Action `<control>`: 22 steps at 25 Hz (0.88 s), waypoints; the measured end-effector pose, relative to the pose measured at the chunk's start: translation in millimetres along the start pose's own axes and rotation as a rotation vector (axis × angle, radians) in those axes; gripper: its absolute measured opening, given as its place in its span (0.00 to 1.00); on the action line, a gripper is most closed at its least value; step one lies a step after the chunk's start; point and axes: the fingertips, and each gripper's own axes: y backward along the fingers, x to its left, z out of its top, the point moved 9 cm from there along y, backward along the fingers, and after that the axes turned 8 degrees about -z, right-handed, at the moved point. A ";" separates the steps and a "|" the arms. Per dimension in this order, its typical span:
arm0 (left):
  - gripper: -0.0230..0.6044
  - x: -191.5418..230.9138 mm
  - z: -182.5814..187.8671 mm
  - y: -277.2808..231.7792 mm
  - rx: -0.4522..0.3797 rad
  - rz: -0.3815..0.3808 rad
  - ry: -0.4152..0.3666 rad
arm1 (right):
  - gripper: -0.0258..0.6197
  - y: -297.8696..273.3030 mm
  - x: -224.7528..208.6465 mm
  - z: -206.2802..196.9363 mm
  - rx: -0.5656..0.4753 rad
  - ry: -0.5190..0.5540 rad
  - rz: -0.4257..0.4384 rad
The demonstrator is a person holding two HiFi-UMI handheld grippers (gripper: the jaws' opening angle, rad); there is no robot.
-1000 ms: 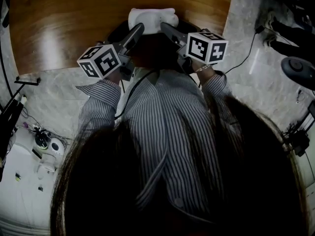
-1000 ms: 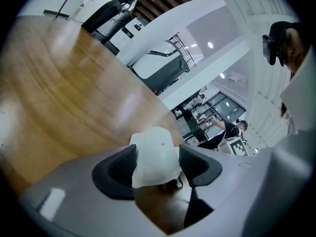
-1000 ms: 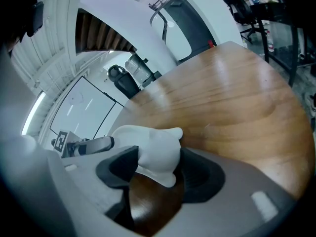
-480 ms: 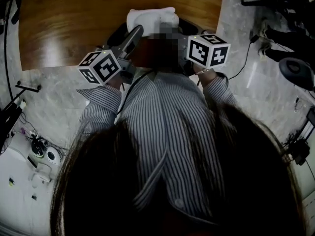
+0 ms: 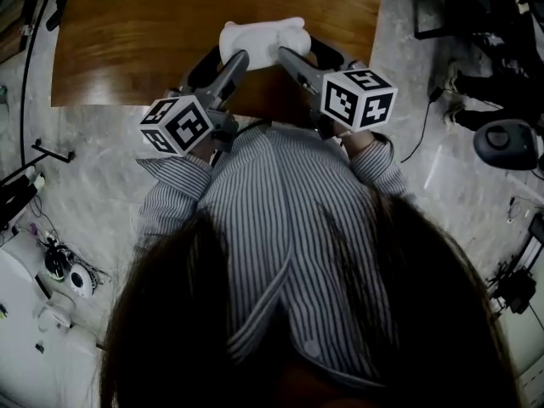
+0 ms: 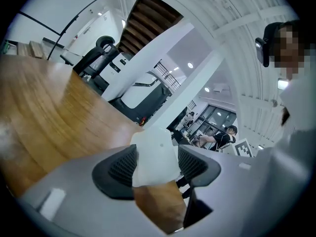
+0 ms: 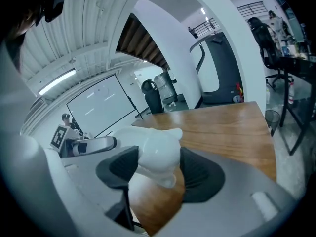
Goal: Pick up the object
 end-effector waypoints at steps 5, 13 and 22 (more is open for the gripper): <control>0.45 -6.1 7.2 2.4 -0.016 -0.003 -0.044 | 0.44 2.5 3.6 6.1 -0.030 0.020 0.013; 0.45 -10.1 14.9 2.7 -0.030 -0.018 -0.075 | 0.44 6.0 7.0 12.3 -0.058 0.029 0.012; 0.45 -13.3 11.3 5.3 -0.036 -0.030 -0.059 | 0.44 12.9 9.1 10.7 -0.072 0.050 0.004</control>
